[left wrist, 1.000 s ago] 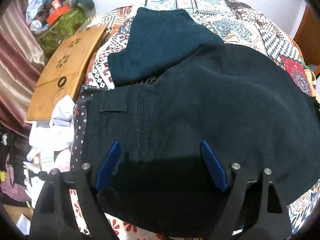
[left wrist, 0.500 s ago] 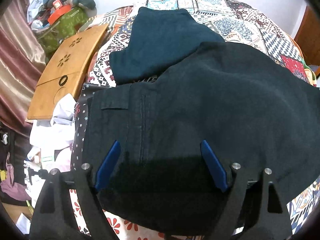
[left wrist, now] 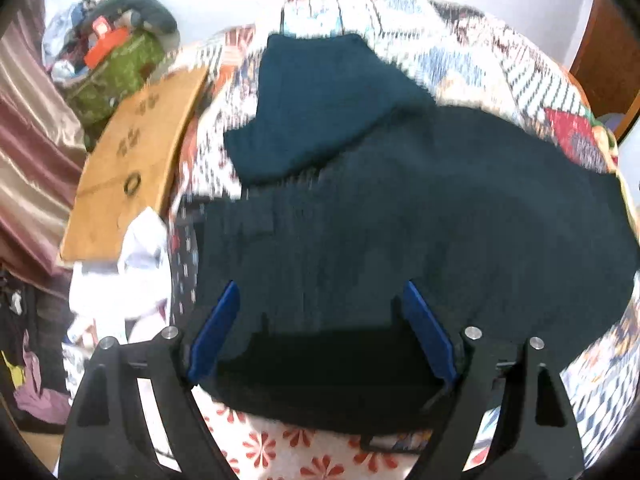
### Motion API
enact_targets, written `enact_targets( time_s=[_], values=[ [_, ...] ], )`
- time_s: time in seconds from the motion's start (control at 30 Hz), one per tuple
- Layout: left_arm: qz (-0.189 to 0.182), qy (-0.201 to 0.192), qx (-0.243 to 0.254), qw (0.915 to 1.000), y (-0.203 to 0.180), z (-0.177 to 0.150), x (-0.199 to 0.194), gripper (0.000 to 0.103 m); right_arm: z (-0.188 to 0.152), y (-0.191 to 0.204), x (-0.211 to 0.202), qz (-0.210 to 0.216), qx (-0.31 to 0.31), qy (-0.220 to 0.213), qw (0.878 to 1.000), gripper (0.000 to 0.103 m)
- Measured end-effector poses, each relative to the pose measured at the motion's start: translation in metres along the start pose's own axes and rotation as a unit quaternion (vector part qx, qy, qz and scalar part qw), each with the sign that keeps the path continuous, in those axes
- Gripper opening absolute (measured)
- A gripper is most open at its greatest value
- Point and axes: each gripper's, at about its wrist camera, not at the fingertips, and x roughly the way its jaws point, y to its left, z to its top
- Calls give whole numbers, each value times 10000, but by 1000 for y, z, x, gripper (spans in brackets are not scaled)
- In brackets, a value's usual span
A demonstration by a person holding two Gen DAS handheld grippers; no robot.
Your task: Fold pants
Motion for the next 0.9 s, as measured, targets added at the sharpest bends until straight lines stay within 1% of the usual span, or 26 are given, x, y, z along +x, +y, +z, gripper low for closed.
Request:
enact_targets(
  time_s=[0.03,0.1,0.13,0.2,0.23,0.27,0.3,0.33,0.37,0.4,0.47,0.53,0.57,0.6,0.73,0.8,0.83,0.9],
  values=[
    [-55,-74,-22,10000,-5,9,-2,84,-3,3,-6,49,32,-45,10000,52],
    [-228,-151,-15,9996,-15,23,-2,84,-13,6,-22,209,174,-71,9996,61],
    [-315,-166,19,9994,-23,28,0,84,-16,7,-24,260,218,-56,9994,63],
    [-424,-97,181,9989,-44,33,9,84,-30,9,-32,392,331,3,9987,63],
    [-488,-3,316,9983,-59,31,16,84,-37,12,-33,455,406,60,9981,63],
    [-503,101,412,9978,-69,26,21,84,-48,13,-35,540,536,146,9970,63],
    [-434,107,436,9981,-75,23,23,85,-55,14,-35,611,630,204,9959,63],
    [-243,-66,388,9989,-80,17,20,85,-62,15,-36,681,715,280,9947,63],
    [-144,-202,374,9990,-84,12,14,85,-72,16,-36,724,811,348,9935,63],
    [-150,-206,401,9989,-86,8,10,85,-80,19,-35,750,894,412,9923,63],
    [-302,-162,371,9987,-87,4,5,85,-92,25,-32,872,943,508,9904,63],
    [-644,12,338,9974,-86,2,2,85,-100,26,-28,972,1107,530,9877,63],
    [-830,110,348,9959,-88,0,2,85,-102,26,-27,1036,1201,530,9859,63],
    [-923,151,378,9949,-91,-2,2,85,-104,24,-23,1129,1367,519,9828,63],
    [-938,125,515,9942,-107,-5,2,85,-105,18,-7,1324,1788,607,9731,63],
    [-1046,150,547,9929,-114,-3,4,85,-102,15,-1,1354,1921,519,9706,63],
    [-1088,192,563,9923,-117,-2,6,88,-101,12,1,1359,1999,495,9691,63],
    [-1010,158,631,9928,-126,0,8,91,-97,6,10,1435,2253,443,9627,63]
  ],
)
